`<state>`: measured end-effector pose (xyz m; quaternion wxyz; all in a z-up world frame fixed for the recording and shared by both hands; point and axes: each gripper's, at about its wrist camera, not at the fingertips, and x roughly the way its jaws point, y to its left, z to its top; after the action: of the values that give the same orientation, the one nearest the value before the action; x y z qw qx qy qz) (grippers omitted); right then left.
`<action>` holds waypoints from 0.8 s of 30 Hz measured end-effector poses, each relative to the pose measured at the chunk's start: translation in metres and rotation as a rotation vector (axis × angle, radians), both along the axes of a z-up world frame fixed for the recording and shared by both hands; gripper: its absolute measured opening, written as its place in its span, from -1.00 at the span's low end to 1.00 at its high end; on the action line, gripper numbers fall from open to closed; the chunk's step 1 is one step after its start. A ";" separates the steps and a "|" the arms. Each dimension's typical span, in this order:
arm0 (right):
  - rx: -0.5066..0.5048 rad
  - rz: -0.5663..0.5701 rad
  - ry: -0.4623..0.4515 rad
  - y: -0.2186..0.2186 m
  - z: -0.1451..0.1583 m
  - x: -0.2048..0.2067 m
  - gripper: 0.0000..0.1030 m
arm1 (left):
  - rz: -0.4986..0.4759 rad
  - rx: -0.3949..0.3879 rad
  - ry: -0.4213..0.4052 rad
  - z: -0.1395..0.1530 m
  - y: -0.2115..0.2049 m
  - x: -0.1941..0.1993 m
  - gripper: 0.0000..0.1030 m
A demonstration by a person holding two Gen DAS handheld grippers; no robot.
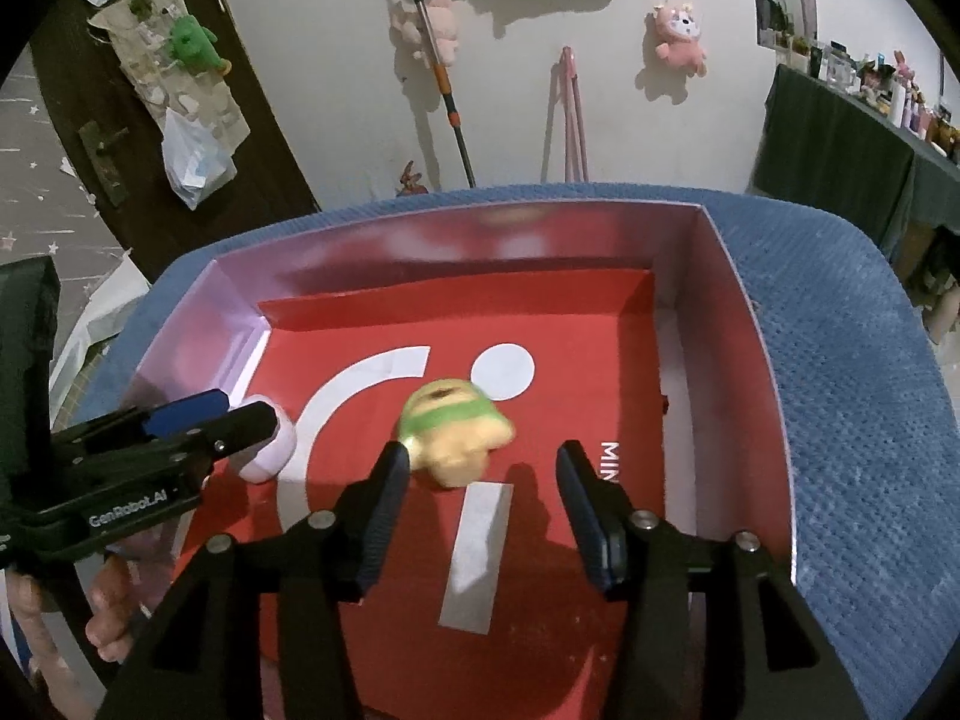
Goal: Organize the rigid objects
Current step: 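Open the left gripper to drop the earbud case while the right gripper releases the frog, then withdraw both grippers from the box back toward the remaining items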
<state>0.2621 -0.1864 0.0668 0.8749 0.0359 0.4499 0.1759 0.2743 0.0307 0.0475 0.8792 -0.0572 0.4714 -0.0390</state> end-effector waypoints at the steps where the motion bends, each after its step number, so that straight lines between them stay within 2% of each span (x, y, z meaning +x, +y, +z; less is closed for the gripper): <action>1: 0.003 0.001 -0.007 0.000 0.002 -0.003 0.13 | -0.002 -0.007 -0.008 0.002 0.000 -0.002 0.31; 4: 0.016 0.005 -0.029 -0.002 0.010 -0.010 0.17 | -0.001 -0.002 -0.028 0.008 0.001 -0.007 0.33; 6: 0.029 0.009 -0.042 -0.003 0.015 -0.015 0.24 | -0.001 0.019 -0.050 0.013 -0.002 -0.011 0.41; 8: 0.043 0.012 -0.061 -0.004 0.021 -0.022 0.30 | -0.002 0.031 -0.066 0.017 -0.003 -0.017 0.56; 13: 0.059 0.016 -0.114 -0.008 0.034 -0.037 0.51 | -0.003 0.046 -0.111 0.030 -0.007 -0.029 0.61; 16: 0.072 0.013 -0.144 -0.011 0.040 -0.046 0.72 | -0.003 0.041 -0.134 0.036 -0.007 -0.037 0.89; 18: 0.080 0.012 -0.164 -0.013 0.043 -0.051 0.85 | -0.001 0.046 -0.156 0.040 -0.008 -0.044 0.91; 24: 0.118 0.025 -0.226 -0.020 0.052 -0.070 1.00 | 0.004 0.040 -0.198 0.047 -0.009 -0.062 0.97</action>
<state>0.1923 -0.2062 0.1192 0.9141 0.0617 0.3378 0.2156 0.2120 0.0218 0.0947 0.9226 -0.0368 0.3826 -0.0332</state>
